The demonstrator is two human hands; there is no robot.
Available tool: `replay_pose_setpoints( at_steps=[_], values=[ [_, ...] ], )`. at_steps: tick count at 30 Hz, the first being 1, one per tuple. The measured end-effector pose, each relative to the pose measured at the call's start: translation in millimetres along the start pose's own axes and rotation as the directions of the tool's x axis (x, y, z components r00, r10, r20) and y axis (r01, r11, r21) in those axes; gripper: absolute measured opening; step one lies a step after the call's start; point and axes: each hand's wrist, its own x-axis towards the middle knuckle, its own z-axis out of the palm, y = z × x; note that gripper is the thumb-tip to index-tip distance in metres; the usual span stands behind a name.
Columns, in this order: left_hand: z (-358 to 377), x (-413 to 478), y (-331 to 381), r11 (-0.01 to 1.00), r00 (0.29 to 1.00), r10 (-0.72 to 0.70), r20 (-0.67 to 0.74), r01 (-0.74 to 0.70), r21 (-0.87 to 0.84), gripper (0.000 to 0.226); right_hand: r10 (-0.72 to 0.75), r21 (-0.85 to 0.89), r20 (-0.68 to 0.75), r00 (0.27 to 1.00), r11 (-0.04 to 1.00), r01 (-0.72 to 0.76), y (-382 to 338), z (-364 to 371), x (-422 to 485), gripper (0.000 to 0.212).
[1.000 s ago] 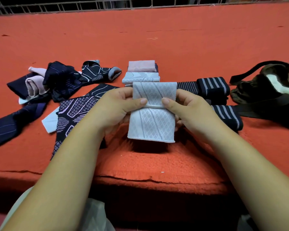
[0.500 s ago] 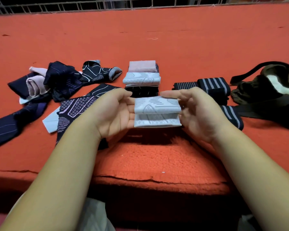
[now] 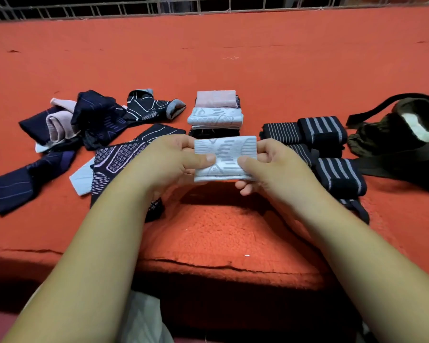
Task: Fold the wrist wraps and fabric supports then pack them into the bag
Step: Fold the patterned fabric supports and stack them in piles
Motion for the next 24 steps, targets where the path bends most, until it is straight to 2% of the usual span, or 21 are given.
replay_pose_setpoints(
  at_steps=[3,4,6,10,13,17,21,24],
  values=[
    [-5,6,-8,0.978,0.973,0.014,-0.229,0.034,0.206,0.062,-0.098,-0.181,-0.106,0.99,0.98,0.077,4,11,0,0.036],
    [-6,7,-9,0.967,0.953,0.04,-0.3,0.038,0.25,0.064,-0.14,-0.245,-0.131,0.981,0.964,0.105,5,15,0,0.039],
    [-5,8,-10,0.956,0.925,0.102,-0.365,0.009,0.292,0.054,-0.217,-0.36,-0.128,0.968,0.919,0.159,7,21,3,0.035],
    [-4,6,-5,0.892,0.904,0.199,-0.379,-0.006,0.453,0.021,-0.278,-0.532,-0.076,0.958,0.824,0.197,16,32,17,0.015],
    [-6,9,-7,0.88,0.899,0.194,-0.393,0.018,0.475,0.003,-0.221,-0.594,-0.067,0.973,0.793,0.139,15,40,30,0.024],
    [-6,21,-20,0.826,0.918,0.173,-0.357,0.063,0.561,0.017,-0.185,-0.72,-0.065,0.981,0.689,0.082,18,47,42,0.034],
    [1,26,-25,0.767,0.935,0.163,-0.314,0.08,0.637,0.017,-0.163,-0.784,-0.056,0.985,0.619,0.058,35,55,41,0.041],
    [6,27,-25,0.719,0.937,0.17,-0.306,0.094,0.689,0.017,-0.213,-0.804,-0.068,0.975,0.59,0.073,47,58,42,0.04]
  ],
)
